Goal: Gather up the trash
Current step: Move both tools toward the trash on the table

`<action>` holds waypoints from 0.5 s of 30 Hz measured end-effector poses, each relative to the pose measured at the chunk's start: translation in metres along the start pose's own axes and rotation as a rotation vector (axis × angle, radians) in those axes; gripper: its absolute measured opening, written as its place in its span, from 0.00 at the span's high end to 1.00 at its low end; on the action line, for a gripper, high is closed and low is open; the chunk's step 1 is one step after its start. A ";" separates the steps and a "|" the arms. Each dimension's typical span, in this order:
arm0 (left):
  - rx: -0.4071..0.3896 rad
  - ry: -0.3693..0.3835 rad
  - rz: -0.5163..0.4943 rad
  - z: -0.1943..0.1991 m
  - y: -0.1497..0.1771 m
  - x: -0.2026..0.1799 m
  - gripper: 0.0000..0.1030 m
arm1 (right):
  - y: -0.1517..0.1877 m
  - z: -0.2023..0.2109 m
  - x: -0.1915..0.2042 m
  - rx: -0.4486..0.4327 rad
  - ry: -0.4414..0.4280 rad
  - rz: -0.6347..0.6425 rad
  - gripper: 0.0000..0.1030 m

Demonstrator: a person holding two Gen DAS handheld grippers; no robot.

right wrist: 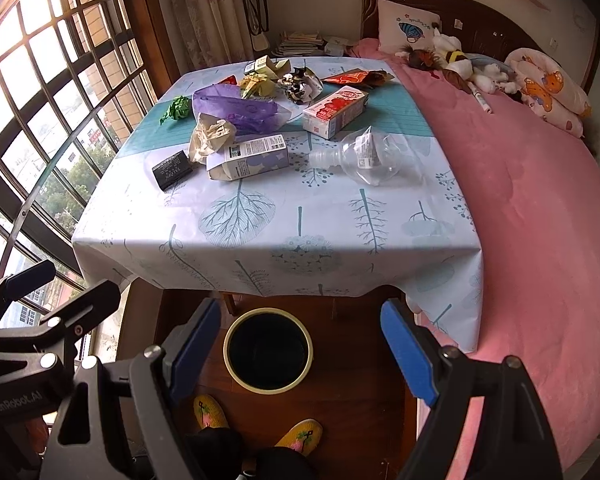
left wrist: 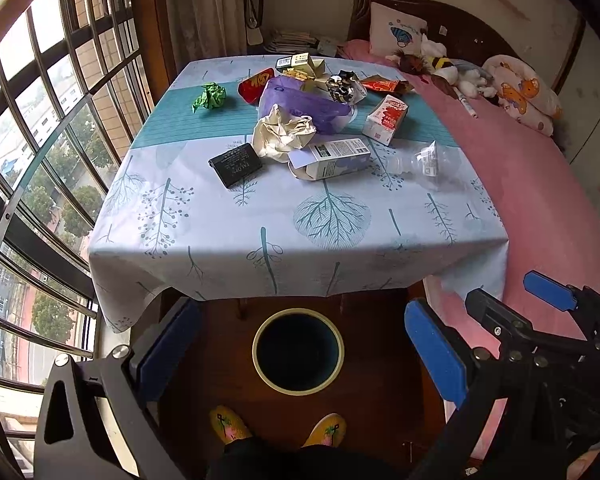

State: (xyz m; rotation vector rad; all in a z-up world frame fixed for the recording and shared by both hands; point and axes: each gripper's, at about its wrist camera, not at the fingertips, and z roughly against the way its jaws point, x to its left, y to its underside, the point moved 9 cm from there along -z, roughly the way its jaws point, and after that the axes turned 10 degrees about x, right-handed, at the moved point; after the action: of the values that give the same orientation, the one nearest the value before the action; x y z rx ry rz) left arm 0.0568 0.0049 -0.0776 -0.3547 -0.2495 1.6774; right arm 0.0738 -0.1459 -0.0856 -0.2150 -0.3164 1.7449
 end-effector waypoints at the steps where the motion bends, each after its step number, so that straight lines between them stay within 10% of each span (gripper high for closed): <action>1: 0.002 -0.001 0.001 0.000 0.000 0.001 0.01 | 0.000 0.000 0.000 0.002 -0.002 -0.001 0.20; 15: 0.004 -0.016 0.009 -0.002 0.003 0.001 0.01 | 0.003 -0.003 0.000 0.017 -0.013 -0.002 0.20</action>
State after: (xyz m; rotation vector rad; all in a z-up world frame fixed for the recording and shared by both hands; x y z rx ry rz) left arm 0.0548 0.0055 -0.0805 -0.3405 -0.2569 1.6896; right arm 0.0717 -0.1462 -0.0895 -0.1910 -0.3104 1.7467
